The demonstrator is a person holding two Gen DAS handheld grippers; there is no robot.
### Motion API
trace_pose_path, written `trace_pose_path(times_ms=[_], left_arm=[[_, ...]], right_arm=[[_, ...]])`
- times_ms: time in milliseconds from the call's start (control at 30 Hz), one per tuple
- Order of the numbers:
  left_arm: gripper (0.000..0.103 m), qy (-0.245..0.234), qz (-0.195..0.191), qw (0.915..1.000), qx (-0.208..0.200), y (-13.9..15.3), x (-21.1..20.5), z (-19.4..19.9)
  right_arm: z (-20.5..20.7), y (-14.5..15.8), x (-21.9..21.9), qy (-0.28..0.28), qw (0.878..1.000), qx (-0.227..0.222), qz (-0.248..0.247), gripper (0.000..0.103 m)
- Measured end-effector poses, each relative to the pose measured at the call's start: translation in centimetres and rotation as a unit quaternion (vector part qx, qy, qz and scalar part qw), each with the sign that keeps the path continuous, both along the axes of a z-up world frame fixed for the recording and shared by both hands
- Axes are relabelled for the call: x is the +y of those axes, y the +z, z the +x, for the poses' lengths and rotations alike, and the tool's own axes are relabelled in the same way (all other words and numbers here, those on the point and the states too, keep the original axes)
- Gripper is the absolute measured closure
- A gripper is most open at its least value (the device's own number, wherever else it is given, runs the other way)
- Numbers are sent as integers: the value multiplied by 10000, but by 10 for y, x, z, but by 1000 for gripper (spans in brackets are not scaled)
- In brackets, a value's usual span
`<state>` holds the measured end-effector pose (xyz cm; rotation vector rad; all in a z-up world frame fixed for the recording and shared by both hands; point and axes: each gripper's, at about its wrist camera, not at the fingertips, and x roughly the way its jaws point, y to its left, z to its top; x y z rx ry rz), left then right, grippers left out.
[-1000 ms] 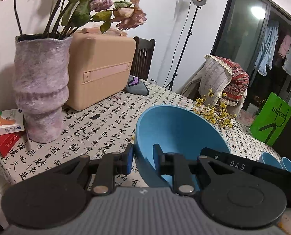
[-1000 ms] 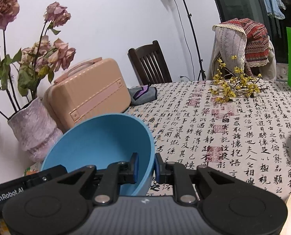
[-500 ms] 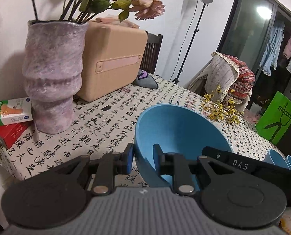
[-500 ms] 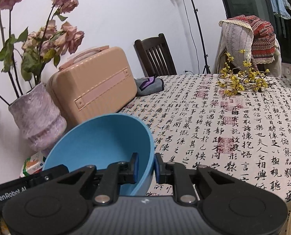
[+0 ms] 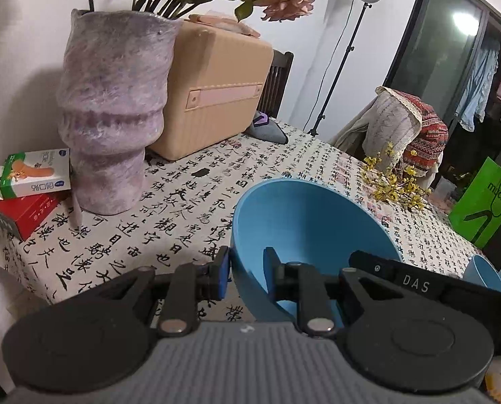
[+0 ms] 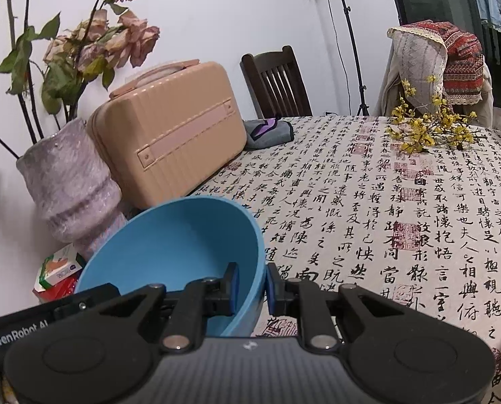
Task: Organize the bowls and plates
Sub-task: 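Carry the held blue bowl with both grippers toward the pink suitcase and vase, then lower the blue bowl onto the table and open both grippers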
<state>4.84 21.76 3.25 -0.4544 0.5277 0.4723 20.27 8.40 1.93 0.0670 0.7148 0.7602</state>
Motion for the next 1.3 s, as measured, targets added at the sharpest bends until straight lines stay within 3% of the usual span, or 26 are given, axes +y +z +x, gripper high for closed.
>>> trace_pose_path(times_ms=[800, 1300], left_arm=[[82, -7, -213, 9994, 282, -42, 10, 11], [82, -42, -263, 9991, 336, -50, 7, 12]], right_arm=[[8, -40, 9, 35, 9995, 232, -214, 87], [8, -49, 8, 36, 9994, 217, -283, 87]])
